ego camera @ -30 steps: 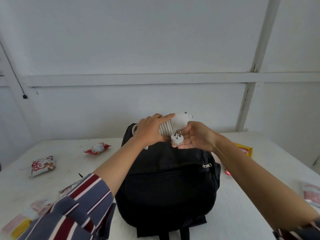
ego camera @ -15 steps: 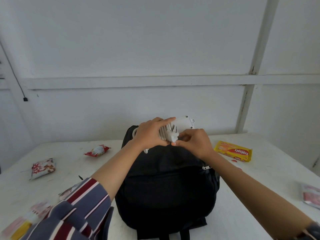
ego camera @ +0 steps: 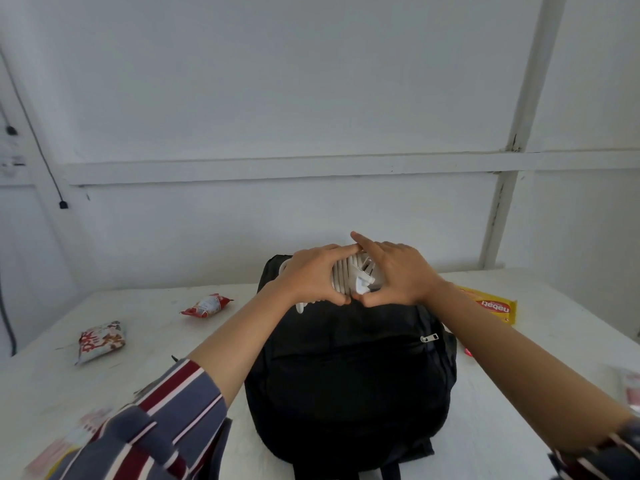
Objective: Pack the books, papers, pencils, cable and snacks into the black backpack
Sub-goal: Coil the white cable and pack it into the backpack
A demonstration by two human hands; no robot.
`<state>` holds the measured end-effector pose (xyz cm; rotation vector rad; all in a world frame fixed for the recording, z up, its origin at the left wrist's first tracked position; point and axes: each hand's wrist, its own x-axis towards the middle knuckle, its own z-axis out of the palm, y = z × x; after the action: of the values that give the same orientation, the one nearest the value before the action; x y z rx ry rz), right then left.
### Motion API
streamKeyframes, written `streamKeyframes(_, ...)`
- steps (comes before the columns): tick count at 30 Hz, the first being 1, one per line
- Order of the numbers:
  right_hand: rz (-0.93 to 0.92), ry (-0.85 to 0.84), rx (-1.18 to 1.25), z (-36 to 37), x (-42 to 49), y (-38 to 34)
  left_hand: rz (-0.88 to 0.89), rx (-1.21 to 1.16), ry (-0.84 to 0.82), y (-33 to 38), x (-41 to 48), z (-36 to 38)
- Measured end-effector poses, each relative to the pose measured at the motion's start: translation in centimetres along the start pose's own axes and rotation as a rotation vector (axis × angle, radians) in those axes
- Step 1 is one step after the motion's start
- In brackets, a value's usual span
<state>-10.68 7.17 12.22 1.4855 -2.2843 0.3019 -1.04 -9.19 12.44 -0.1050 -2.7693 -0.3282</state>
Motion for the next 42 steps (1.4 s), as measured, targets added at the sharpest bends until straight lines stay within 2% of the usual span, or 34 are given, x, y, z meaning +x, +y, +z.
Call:
streamKeyframes(8,-0.006,0.057,0.082,1.8,-0.7,-1.8,-0.065,-0.026,-0.113,-1.0,-1.6,0.5)
streamKeyframes(15,0.01,0.057,0.097,3.4,-2.4,-2.9,-0.047,-0.055,-0.144,-0.6,-3.7,1.6)
streamKeyframes(21,-0.005,0.092,0.078,3.3,-4.2,-3.9,0.019,0.032,-0.097,0.2,-5.7,2.2)
streamKeyframes(26,-0.019,0.094,0.061,2.2,-6.2,-4.5,-0.034,-0.015,-0.056,2.1,-7.4,2.1)
streamKeyframes(35,-0.041,-0.008,-0.017,1.0,-12.0,-5.6,0.026,-0.025,-0.051,6.1,-11.4,3.3)
streamKeyframes(42,0.032,0.015,0.064,0.7,-16.1,-5.5,-0.096,-0.2,0.052,5.2,-17.2,5.3)
